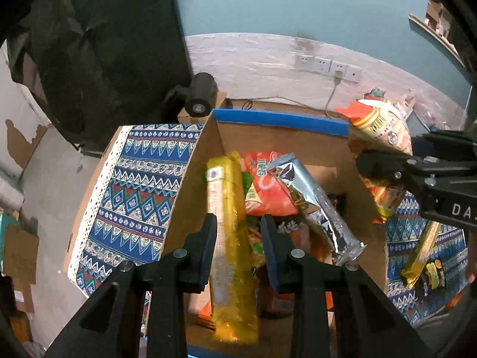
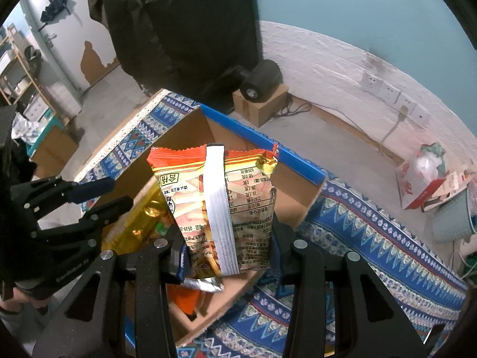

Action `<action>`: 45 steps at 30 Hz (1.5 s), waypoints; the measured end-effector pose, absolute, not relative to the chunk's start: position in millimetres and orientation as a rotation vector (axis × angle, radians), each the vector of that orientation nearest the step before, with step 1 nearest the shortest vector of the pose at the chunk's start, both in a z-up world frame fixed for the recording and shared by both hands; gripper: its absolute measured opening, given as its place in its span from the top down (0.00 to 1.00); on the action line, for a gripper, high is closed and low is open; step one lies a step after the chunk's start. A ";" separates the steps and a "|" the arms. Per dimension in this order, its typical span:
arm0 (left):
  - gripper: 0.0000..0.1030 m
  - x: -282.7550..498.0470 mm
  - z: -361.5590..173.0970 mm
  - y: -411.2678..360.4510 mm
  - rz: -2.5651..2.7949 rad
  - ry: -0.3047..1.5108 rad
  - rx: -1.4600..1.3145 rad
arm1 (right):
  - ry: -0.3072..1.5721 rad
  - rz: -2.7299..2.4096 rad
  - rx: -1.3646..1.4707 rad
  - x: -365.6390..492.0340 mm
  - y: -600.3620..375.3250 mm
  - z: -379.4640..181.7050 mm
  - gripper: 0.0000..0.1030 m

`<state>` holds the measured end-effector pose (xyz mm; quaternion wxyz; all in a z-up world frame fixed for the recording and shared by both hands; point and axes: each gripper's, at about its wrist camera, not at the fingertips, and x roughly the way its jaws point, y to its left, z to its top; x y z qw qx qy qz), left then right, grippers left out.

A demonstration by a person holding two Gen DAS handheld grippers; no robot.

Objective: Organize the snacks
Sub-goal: 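Release the yellow bar into the box with the left tool while the right tool drops the striped bag, then move both tools from the box back over the snacks on the cloth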

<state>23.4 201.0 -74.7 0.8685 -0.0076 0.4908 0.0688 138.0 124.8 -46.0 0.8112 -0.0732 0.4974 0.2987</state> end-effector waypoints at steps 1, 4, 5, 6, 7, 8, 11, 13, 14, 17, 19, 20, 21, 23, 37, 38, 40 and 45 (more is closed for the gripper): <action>0.70 23.4 -75.4 202.4 0.148 1.031 -0.015 | 1.063 0.641 -0.158 138.5 126.9 -46.9 0.61; 0.60 21.9 -74.8 205.1 0.151 1.034 -0.018 | 1.069 0.647 -0.162 141.4 131.7 -51.6 0.61; 0.58 21.7 -73.9 206.0 0.154 1.031 -0.018 | 1.070 0.649 -0.162 143.2 133.0 -53.1 0.61; 0.53 20.9 -72.5 206.2 0.158 1.025 -0.016 | 1.070 0.652 -0.161 144.4 133.7 -54.1 0.61; 0.50 20.2 -71.0 206.3 0.161 1.020 -0.014 | 1.072 0.656 -0.161 146.0 134.9 -54.9 0.61; 0.49 19.7 -70.4 206.9 0.163 1.017 -0.013 | 1.072 0.663 -0.159 147.7 136.0 -56.1 0.61; 0.43 19.3 -68.4 207.1 0.168 1.013 -0.010 | 1.073 0.677 -0.150 151.8 138.7 -58.3 0.59; 0.42 18.9 -67.9 206.1 0.167 1.010 -0.006 | 1.067 0.676 -0.143 154.1 137.7 -58.2 0.50; 0.42 19.2 -68.2 205.3 0.167 1.012 -0.004 | 1.063 0.671 -0.139 155.1 136.0 -57.7 0.46; 0.42 19.9 -67.6 201.0 0.153 1.013 0.002 | 1.051 0.667 -0.133 154.8 132.8 -53.9 0.40; 0.42 20.7 -66.8 195.7 0.142 1.013 0.012 | 1.040 0.662 -0.143 152.9 129.9 -50.4 0.39; 0.42 20.7 -66.3 193.2 0.136 1.012 0.015 | 1.033 0.658 -0.148 151.5 127.4 -48.0 0.38; 0.42 20.8 -65.6 189.6 0.127 1.010 0.020 | 1.030 0.658 -0.149 150.8 125.8 -46.8 0.36; 0.41 21.1 -64.1 181.5 0.109 1.008 0.035 | 1.026 0.655 -0.144 148.6 120.6 -44.8 0.33; 0.30 17.2 -61.3 116.5 -0.045 1.009 0.141 | 1.032 0.606 -0.212 127.7 61.2 -46.6 0.28; 0.30 16.8 -61.3 110.7 -0.059 1.010 0.147 | 1.037 0.603 -0.213 125.8 54.5 -48.2 0.28; 0.30 15.8 -61.9 99.3 -0.091 1.014 0.160 | 1.047 0.591 -0.213 122.6 42.7 -51.2 0.28; 0.30 14.6 -65.5 70.3 -0.153 1.028 0.196 | 1.076 0.559 -0.224 109.5 12.9 -59.8 0.28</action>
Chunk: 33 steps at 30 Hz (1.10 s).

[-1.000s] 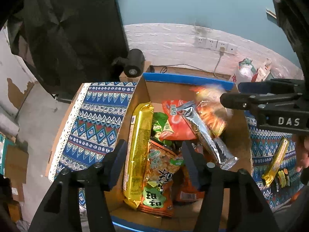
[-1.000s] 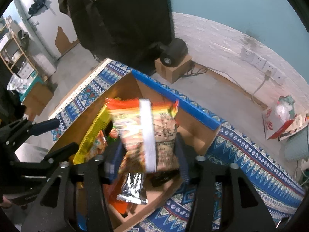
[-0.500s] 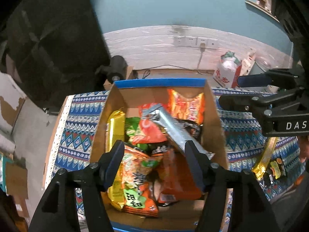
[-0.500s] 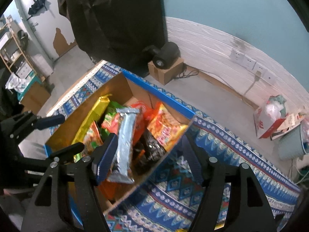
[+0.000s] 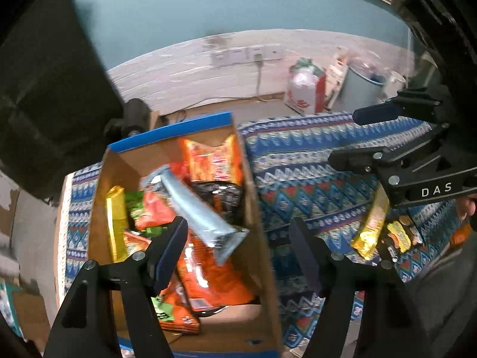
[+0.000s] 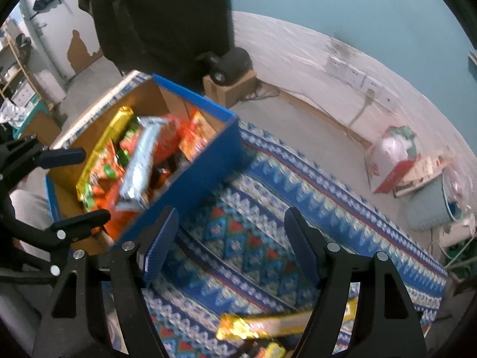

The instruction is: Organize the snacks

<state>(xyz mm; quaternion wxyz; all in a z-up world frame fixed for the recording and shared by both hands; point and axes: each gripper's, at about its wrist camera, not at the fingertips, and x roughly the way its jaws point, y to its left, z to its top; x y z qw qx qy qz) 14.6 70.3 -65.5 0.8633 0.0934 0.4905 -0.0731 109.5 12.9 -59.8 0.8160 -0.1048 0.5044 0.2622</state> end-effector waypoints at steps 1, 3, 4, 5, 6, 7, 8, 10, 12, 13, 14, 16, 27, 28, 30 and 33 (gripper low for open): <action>0.30 14.0 -66.6 65.1 -0.161 1.032 0.205 | 1.080 0.555 -0.225 107.9 9.5 -60.3 0.28; 0.30 12.0 -68.6 54.5 -0.182 1.039 0.223 | 1.089 0.547 -0.229 101.4 -2.9 -63.3 0.28; 0.30 10.7 -70.0 49.3 -0.195 1.042 0.227 | 1.096 0.545 -0.230 97.6 -9.2 -64.9 0.28; 0.30 9.5 -71.7 44.8 -0.205 1.047 0.229 | 1.100 0.542 -0.233 94.3 -13.9 -65.7 0.28; 0.30 8.5 -73.5 40.7 -0.215 1.054 0.231 | 1.104 0.538 -0.236 91.7 -19.5 -67.4 0.28; 0.30 7.2 -76.4 35.2 -0.229 1.064 0.235 | 1.109 0.531 -0.239 88.2 -26.5 -69.3 0.28; 0.30 6.1 -78.5 31.1 -0.236 1.070 0.240 | 1.114 0.526 -0.239 85.5 -32.9 -71.3 0.28; 0.30 3.0 -84.0 21.3 -0.257 1.087 0.259 | 1.126 0.521 -0.238 80.7 -42.9 -74.9 0.28; 0.30 -0.3 -88.9 10.7 -0.275 1.099 0.281 | 1.139 0.518 -0.239 74.7 -54.2 -79.6 0.28; 0.30 -2.0 -91.3 5.1 -0.284 1.103 0.292 | 1.146 0.519 -0.240 72.1 -57.6 -81.6 0.27; 0.30 -3.3 -93.5 0.3 -0.293 1.108 0.298 | 1.158 0.524 -0.244 68.4 -62.7 -84.7 0.27; 0.30 -5.7 -97.3 -8.0 -0.313 1.118 0.303 | 1.171 0.527 -0.259 62.8 -68.4 -89.5 0.26; 0.28 -25.7 -127.3 -58.4 -0.432 1.174 0.342 | 1.299 0.572 -0.324 17.5 -105.2 -134.2 0.25; 0.28 -25.7 -132.4 -62.3 -0.438 1.189 0.348 | 1.307 0.579 -0.324 14.4 -105.9 -137.4 0.25; 0.28 -25.4 -142.8 -69.0 -0.445 1.216 0.359 | 1.334 0.596 -0.339 5.2 -108.7 -148.3 0.25; 0.28 -23.7 -154.5 -74.3 -0.446 1.235 0.374 | 1.367 0.606 -0.376 -6.7 -110.3 -163.3 0.25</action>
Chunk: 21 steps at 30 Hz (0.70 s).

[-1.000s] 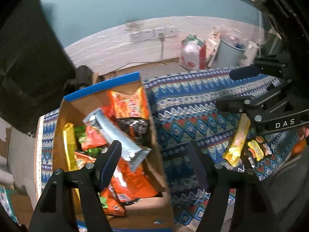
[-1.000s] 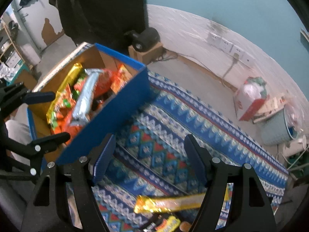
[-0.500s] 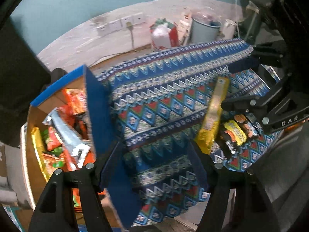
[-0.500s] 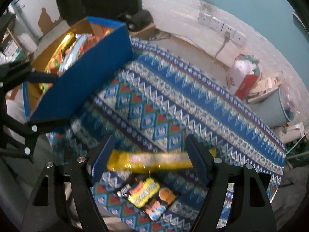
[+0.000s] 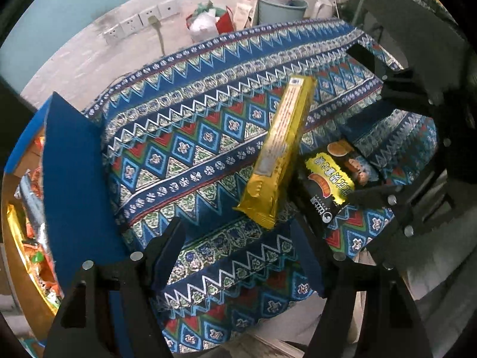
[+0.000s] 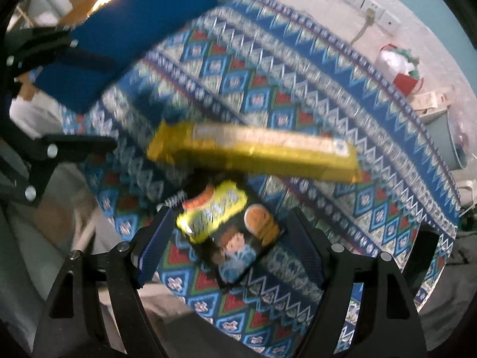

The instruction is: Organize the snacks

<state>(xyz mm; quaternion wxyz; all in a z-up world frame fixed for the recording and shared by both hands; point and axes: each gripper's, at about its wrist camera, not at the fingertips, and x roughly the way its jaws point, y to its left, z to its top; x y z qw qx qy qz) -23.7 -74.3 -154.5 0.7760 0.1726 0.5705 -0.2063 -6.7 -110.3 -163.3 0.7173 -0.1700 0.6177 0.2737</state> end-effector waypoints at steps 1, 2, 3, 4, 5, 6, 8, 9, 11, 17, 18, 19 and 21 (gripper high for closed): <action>0.28 -22.4 -157.3 -74.6 -0.445 1.239 0.375 | 1.376 0.613 -0.386 -8.8 -110.0 -167.0 0.24; 0.28 -20.9 -160.7 -74.9 -0.444 1.248 0.373 | 1.382 0.618 -0.402 -11.9 -109.3 -171.6 0.24; 0.28 -19.6 -162.4 -74.4 -0.443 1.254 0.370 | 1.387 0.619 -0.411 -13.1 -108.8 -174.6 0.24; 0.28 -18.7 -164.3 -73.4 -0.442 1.261 0.365 | 1.392 0.619 -0.418 -13.9 -108.1 -177.6 0.24; 0.28 -17.8 -166.8 -73.1 -0.441 1.267 0.362 | 1.401 0.618 -0.431 -14.6 -106.6 -182.5 0.24; 0.28 -16.4 -169.4 -73.1 -0.439 1.274 0.360 | 1.438 0.625 -0.470 -14.7 -105.1 -185.4 0.24; 0.28 -13.6 -173.9 -72.5 -0.432 1.283 0.358 | 1.435 0.628 -0.481 -14.3 -102.0 -190.1 0.24; 0.28 -11.9 -175.9 -71.4 -0.427 1.290 0.351 | 1.437 0.637 -0.480 -13.9 -99.9 -192.6 0.24; 0.28 -8.2 -179.4 -68.6 -0.421 1.305 0.333 | 1.436 0.640 -0.488 -12.3 -96.4 -198.0 0.24; 0.28 3.4 -186.4 -66.6 -0.408 1.323 0.309 | 1.460 0.620 -0.461 3.3 -92.0 -215.9 0.24; 0.28 6.1 -187.2 -66.6 -0.408 1.325 0.307 | 1.463 0.616 -0.449 5.9 -92.9 -218.5 0.24; 0.28 8.1 -187.7 -67.1 -0.408 1.327 0.304 | 1.469 0.614 -0.432 7.9 -93.8 -221.5 0.24; 0.28 11.9 -188.2 -69.1 -0.412 1.326 0.303 | 1.490 0.607 -0.394 14.2 -95.9 -227.8 0.24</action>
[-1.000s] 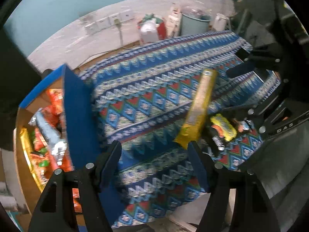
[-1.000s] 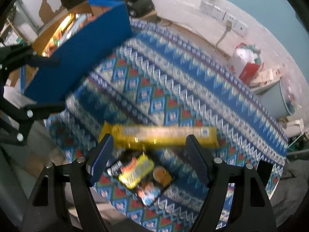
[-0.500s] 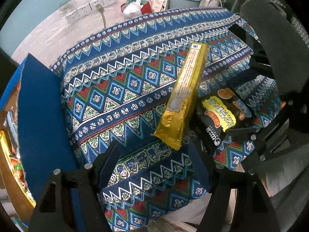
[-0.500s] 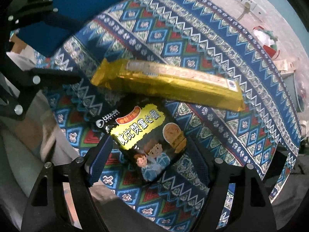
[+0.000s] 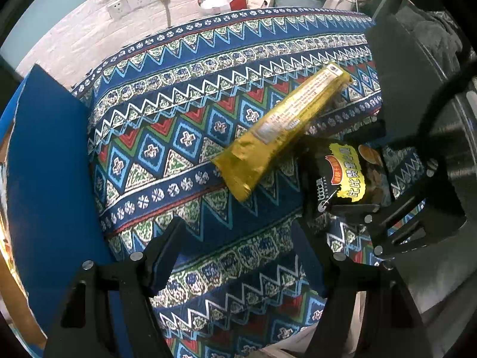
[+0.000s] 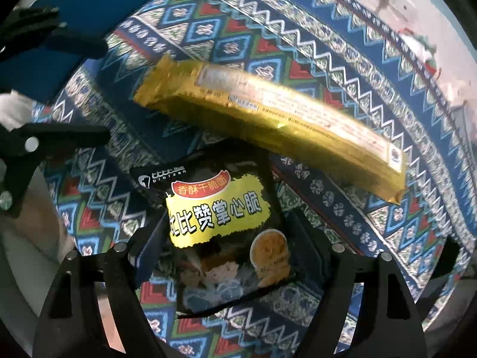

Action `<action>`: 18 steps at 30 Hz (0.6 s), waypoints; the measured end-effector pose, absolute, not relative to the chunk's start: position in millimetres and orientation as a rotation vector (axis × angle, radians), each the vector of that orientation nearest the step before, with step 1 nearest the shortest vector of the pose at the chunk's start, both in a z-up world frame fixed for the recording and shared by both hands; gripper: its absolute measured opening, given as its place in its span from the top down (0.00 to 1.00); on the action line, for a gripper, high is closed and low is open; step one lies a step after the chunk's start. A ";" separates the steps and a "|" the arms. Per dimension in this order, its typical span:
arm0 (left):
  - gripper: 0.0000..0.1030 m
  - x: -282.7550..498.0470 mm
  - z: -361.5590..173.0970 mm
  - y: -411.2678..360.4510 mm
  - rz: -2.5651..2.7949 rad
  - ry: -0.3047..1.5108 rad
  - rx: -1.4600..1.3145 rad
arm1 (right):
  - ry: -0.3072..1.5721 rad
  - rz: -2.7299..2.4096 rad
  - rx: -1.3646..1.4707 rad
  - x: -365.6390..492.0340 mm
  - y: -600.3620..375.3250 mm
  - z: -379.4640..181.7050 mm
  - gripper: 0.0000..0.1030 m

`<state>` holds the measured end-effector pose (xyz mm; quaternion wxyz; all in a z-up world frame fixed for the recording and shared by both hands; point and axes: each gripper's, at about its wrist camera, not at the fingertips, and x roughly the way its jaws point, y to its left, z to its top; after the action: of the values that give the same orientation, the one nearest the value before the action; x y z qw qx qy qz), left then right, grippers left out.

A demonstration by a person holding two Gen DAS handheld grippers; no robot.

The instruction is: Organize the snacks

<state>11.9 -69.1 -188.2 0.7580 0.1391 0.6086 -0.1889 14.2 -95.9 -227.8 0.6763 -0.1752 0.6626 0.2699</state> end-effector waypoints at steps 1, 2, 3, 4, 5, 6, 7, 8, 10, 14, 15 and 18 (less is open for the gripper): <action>0.28 12.6 -188.2 -70.2 -0.411 1.325 0.306 | 1.497 0.605 -0.378 16.0 -97.6 -229.4 0.27; 0.28 14.6 -188.3 -72.4 -0.413 1.323 0.310 | 1.494 0.601 -0.362 16.8 -99.9 -229.1 0.31; 0.28 16.2 -188.1 -74.4 -0.415 1.323 0.311 | 1.490 0.590 -0.358 17.5 -102.3 -227.7 0.34; 0.28 18.4 -187.9 -77.0 -0.418 1.321 0.312 | 1.498 0.582 -0.346 19.0 -105.8 -226.8 0.34; 0.28 21.1 -187.5 -79.2 -0.421 1.319 0.313 | 1.512 0.570 -0.332 19.7 -110.1 -227.1 0.34; 0.28 23.7 -186.7 -82.5 -0.424 1.315 0.314 | 1.530 0.547 -0.320 19.2 -117.0 -227.9 0.34; 0.28 26.2 -186.1 -85.8 -0.428 1.311 0.314 | 1.537 0.530 -0.317 19.5 -124.4 -228.2 0.34; 0.28 28.7 -185.7 -89.3 -0.431 1.308 0.315 | 1.543 0.513 -0.314 19.5 -133.2 -228.0 0.34; 0.28 34.8 -185.1 -97.8 -0.438 1.300 0.320 | 1.555 0.465 -0.288 18.0 -149.6 -226.3 0.34; 0.28 44.8 -185.0 -113.6 -0.455 1.280 0.335 | 1.553 0.369 -0.245 19.9 -177.1 -223.8 0.34; 0.28 47.8 -185.4 -119.5 -0.462 1.271 0.343 | 1.548 0.341 -0.224 21.4 -185.2 -223.4 0.34; 0.27 53.4 -187.2 -132.1 -0.479 1.257 0.360 | 1.530 0.283 -0.176 23.4 -204.5 -221.3 0.34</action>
<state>53.4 -132.1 -187.2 0.7672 0.1657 0.5791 -0.2205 23.4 -204.5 -221.3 0.7087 -0.0795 0.6893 0.1274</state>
